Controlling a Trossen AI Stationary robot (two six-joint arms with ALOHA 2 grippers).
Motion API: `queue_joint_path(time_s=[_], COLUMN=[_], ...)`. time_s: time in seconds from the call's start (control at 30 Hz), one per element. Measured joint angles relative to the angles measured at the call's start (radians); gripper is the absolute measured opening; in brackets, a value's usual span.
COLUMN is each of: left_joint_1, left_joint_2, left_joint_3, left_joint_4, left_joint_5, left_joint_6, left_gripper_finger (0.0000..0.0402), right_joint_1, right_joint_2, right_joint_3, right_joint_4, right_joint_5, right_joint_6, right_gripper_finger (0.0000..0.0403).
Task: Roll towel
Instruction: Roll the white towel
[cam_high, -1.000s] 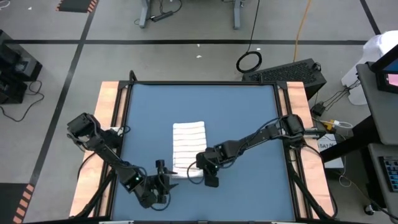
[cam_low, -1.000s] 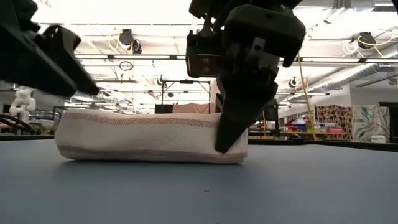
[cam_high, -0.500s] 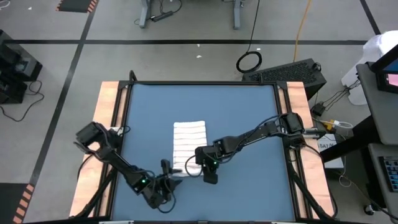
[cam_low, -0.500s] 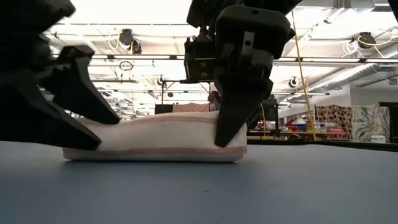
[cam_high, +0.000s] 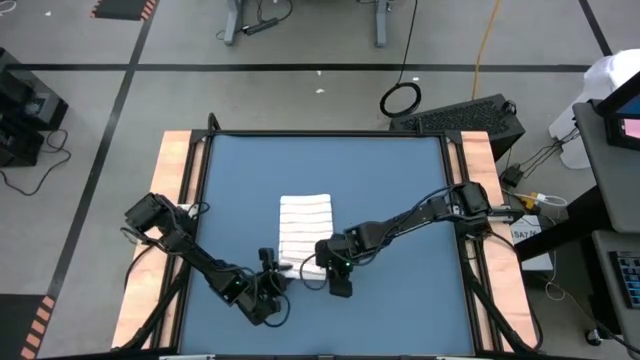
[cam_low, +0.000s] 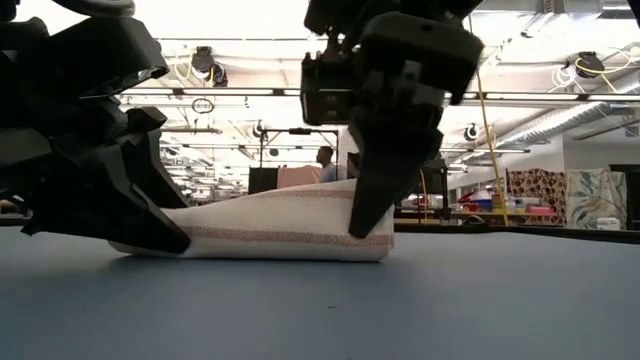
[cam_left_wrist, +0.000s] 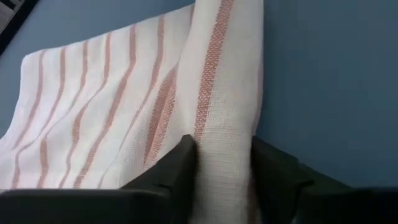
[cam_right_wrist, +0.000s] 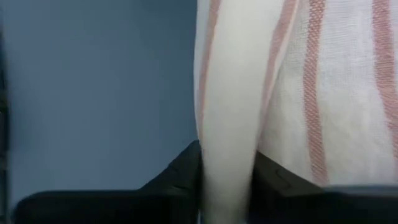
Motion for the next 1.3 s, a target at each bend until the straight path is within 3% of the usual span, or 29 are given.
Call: queue_joint_path(time_s=[0.23, 0.43, 0.6, 0.77, 1.1, 1.3], left_joint_1=[-0.017, -0.039, -0.041, -0.037, -0.034, -0.034], left_joint_2=[0.000, -0.021, -0.042, -0.043, -0.044, -0.044], left_joint_3=[-0.002, -0.004, -0.005, -0.005, -0.004, -0.004], left_joint_4=[-0.004, -0.015, -0.016, -0.015, -0.018, -0.023], left_joint_5=[0.000, 0.011, 0.050, 0.059, 0.068, 0.069], left_joint_6=[-0.007, -0.045, -0.060, -0.070, -0.109, -0.107], left_gripper_finger=[0.0070, 0.0068, 0.0070, 0.0070, 0.0071, 0.0071], right_joint_1=[0.089, 0.239, 0.321, 0.341, 0.274, 0.231], right_joint_2=[-0.049, -0.073, -0.057, -0.024, 0.030, 0.050], right_joint_3=[0.000, 0.000, 0.000, 0.000, 0.000, 0.002], right_joint_4=[-0.109, -0.076, 0.013, 0.124, 0.105, 0.104], right_joint_5=[0.245, 0.577, 0.782, 0.803, 0.802, 0.643], right_joint_6=[-0.049, -0.049, -0.078, -0.160, -0.106, -0.110], right_gripper_finger=[0.0176, 0.0220, 0.0232, 0.0232, 0.0228, 0.0228])
